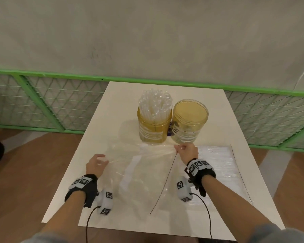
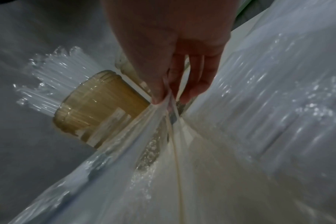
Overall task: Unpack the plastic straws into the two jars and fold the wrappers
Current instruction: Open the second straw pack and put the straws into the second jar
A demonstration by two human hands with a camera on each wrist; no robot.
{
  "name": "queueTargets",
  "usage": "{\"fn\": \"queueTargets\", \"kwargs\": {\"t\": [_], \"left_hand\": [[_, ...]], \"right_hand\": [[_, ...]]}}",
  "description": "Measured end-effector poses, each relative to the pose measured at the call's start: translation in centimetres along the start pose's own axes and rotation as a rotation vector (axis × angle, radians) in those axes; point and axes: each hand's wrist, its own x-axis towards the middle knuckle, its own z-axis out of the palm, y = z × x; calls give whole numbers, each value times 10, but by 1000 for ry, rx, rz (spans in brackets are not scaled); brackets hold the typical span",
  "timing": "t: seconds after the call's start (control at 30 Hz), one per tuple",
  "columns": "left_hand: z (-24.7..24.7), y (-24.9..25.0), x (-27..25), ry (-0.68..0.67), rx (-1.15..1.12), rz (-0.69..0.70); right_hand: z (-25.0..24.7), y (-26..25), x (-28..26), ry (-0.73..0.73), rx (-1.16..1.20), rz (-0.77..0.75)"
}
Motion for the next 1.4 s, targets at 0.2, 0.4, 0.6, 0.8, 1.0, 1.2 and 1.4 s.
{"fn": "queueTargets", "kwargs": {"t": [0.2, 0.4, 0.6, 0.8, 1.0, 1.2, 1.4], "left_hand": [[18, 42, -10, 113, 447, 211], [72, 120, -70, -104, 195, 946], [95, 138, -50, -341, 223, 807], [92, 149, -54, -360, 10, 690], [86, 158, -55, -384, -49, 625], [77, 161, -52, -324, -139, 531], [73, 164, -48, -330, -108, 555]], "right_hand": [[-7, -13, -13, 8, 142, -9], [-8, -27, -30, -131, 360, -129], [-17, -24, -33, -329, 381, -204], [0, -22, -44, -345, 463, -74], [4, -28, -46, -285, 547, -51], [6, -28, -51, -301, 586, -32], [13, -33, -50, -200, 488, -124]]}}
